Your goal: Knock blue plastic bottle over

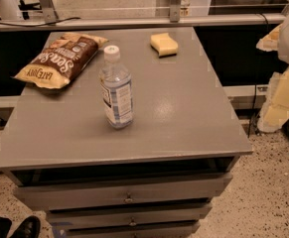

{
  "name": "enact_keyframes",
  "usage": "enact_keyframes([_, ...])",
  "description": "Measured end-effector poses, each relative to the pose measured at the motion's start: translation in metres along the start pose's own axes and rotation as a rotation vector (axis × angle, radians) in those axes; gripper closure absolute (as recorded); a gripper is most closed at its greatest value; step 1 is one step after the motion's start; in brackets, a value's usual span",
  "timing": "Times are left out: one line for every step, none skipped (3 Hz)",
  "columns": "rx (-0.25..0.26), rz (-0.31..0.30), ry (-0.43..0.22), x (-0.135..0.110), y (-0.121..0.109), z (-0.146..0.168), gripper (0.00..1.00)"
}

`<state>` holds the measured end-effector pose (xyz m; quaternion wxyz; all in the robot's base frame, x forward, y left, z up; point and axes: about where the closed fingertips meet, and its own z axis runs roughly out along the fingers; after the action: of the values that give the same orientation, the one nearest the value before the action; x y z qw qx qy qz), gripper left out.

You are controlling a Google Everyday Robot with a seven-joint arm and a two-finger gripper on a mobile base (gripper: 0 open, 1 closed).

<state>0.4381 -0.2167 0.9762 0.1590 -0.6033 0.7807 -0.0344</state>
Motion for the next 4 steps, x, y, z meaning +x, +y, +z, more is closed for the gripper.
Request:
enact_keyframes([0.0, 0.0, 0.0, 0.0, 0.0, 0.0, 0.0])
enact_keyframes([-0.003, 0.017, -0.04, -0.005, -0.002, 0.006, 0.0])
enact_keyframes([-0.012, 0.048, -0.138, -0.027, 0.001, 0.026, 0.0])
enact_keyframes([-0.027, 0.083, -0.3, -0.069, -0.005, 0.046, 0.0])
